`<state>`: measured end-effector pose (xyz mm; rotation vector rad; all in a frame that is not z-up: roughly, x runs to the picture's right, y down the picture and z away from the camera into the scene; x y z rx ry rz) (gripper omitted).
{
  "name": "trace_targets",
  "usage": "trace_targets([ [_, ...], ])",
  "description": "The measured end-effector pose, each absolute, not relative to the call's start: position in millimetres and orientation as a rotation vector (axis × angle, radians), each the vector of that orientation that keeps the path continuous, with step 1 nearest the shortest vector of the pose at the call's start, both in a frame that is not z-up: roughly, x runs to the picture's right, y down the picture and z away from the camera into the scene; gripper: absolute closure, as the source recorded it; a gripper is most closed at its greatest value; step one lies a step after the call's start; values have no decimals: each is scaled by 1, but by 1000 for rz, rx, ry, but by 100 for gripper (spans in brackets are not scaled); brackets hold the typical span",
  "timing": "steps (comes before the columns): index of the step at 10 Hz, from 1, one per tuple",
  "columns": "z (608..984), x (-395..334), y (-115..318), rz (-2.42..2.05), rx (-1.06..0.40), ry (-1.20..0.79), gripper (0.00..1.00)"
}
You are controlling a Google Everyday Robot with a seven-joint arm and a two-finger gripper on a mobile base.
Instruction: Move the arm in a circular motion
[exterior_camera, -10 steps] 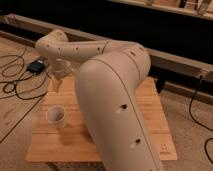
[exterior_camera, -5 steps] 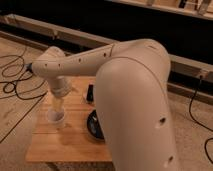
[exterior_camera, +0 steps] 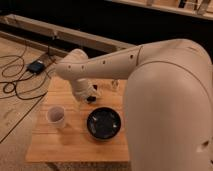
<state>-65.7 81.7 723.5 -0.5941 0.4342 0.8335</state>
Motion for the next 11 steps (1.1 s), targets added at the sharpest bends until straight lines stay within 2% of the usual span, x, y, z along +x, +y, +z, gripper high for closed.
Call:
trace_targets([
  [3, 734, 3, 70, 984, -558, 566, 20],
  [7, 762, 55, 38, 1127, -525, 631, 20],
  [11, 793, 46, -3, 1146, -505, 578, 20],
])
